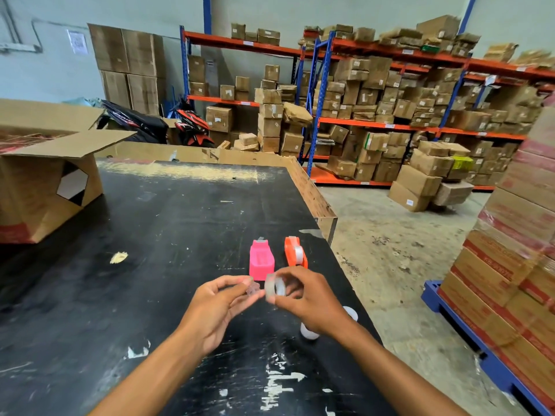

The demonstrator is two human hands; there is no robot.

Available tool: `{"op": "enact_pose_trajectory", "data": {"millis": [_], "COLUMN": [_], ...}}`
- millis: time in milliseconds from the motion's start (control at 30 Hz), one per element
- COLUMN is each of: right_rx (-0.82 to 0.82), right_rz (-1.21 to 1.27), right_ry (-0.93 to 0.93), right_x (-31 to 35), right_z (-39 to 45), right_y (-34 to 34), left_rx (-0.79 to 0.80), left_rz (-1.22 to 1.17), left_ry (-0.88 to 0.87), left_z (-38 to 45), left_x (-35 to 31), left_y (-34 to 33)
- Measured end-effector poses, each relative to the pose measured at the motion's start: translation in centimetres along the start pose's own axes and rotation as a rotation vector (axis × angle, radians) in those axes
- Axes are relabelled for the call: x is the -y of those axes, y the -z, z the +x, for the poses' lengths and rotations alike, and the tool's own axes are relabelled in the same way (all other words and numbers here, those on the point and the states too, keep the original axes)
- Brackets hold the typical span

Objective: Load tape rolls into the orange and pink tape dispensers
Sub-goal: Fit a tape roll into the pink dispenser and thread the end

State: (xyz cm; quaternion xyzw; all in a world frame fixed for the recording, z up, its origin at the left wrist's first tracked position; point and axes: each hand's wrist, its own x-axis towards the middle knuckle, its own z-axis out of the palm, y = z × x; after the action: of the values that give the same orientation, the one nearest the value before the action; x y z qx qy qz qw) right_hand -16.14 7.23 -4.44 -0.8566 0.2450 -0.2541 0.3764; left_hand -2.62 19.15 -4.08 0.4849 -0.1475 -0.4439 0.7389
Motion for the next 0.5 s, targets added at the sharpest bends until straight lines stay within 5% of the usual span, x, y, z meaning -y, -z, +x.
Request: {"op": "enact_pose_trajectory", "data": {"millis": [200,500], "right_rx": [-0.175,-0.126], "right_rz": [0.155,0.156], "right_ry": [0.029,0.196], "right_x": [1.1,1.9], "right_z": [-0.4,0.8], "right_y": [1.3,1.7], "left_rx": [-0.023,-0.033], "left_rz": [-0.034,-0.027], "left_ry": [-0.046,-0.196], "left_z": [0.4,0.6], "left_x": [0.3,-0.1], "left_y": [-1.1,-3.4]}}
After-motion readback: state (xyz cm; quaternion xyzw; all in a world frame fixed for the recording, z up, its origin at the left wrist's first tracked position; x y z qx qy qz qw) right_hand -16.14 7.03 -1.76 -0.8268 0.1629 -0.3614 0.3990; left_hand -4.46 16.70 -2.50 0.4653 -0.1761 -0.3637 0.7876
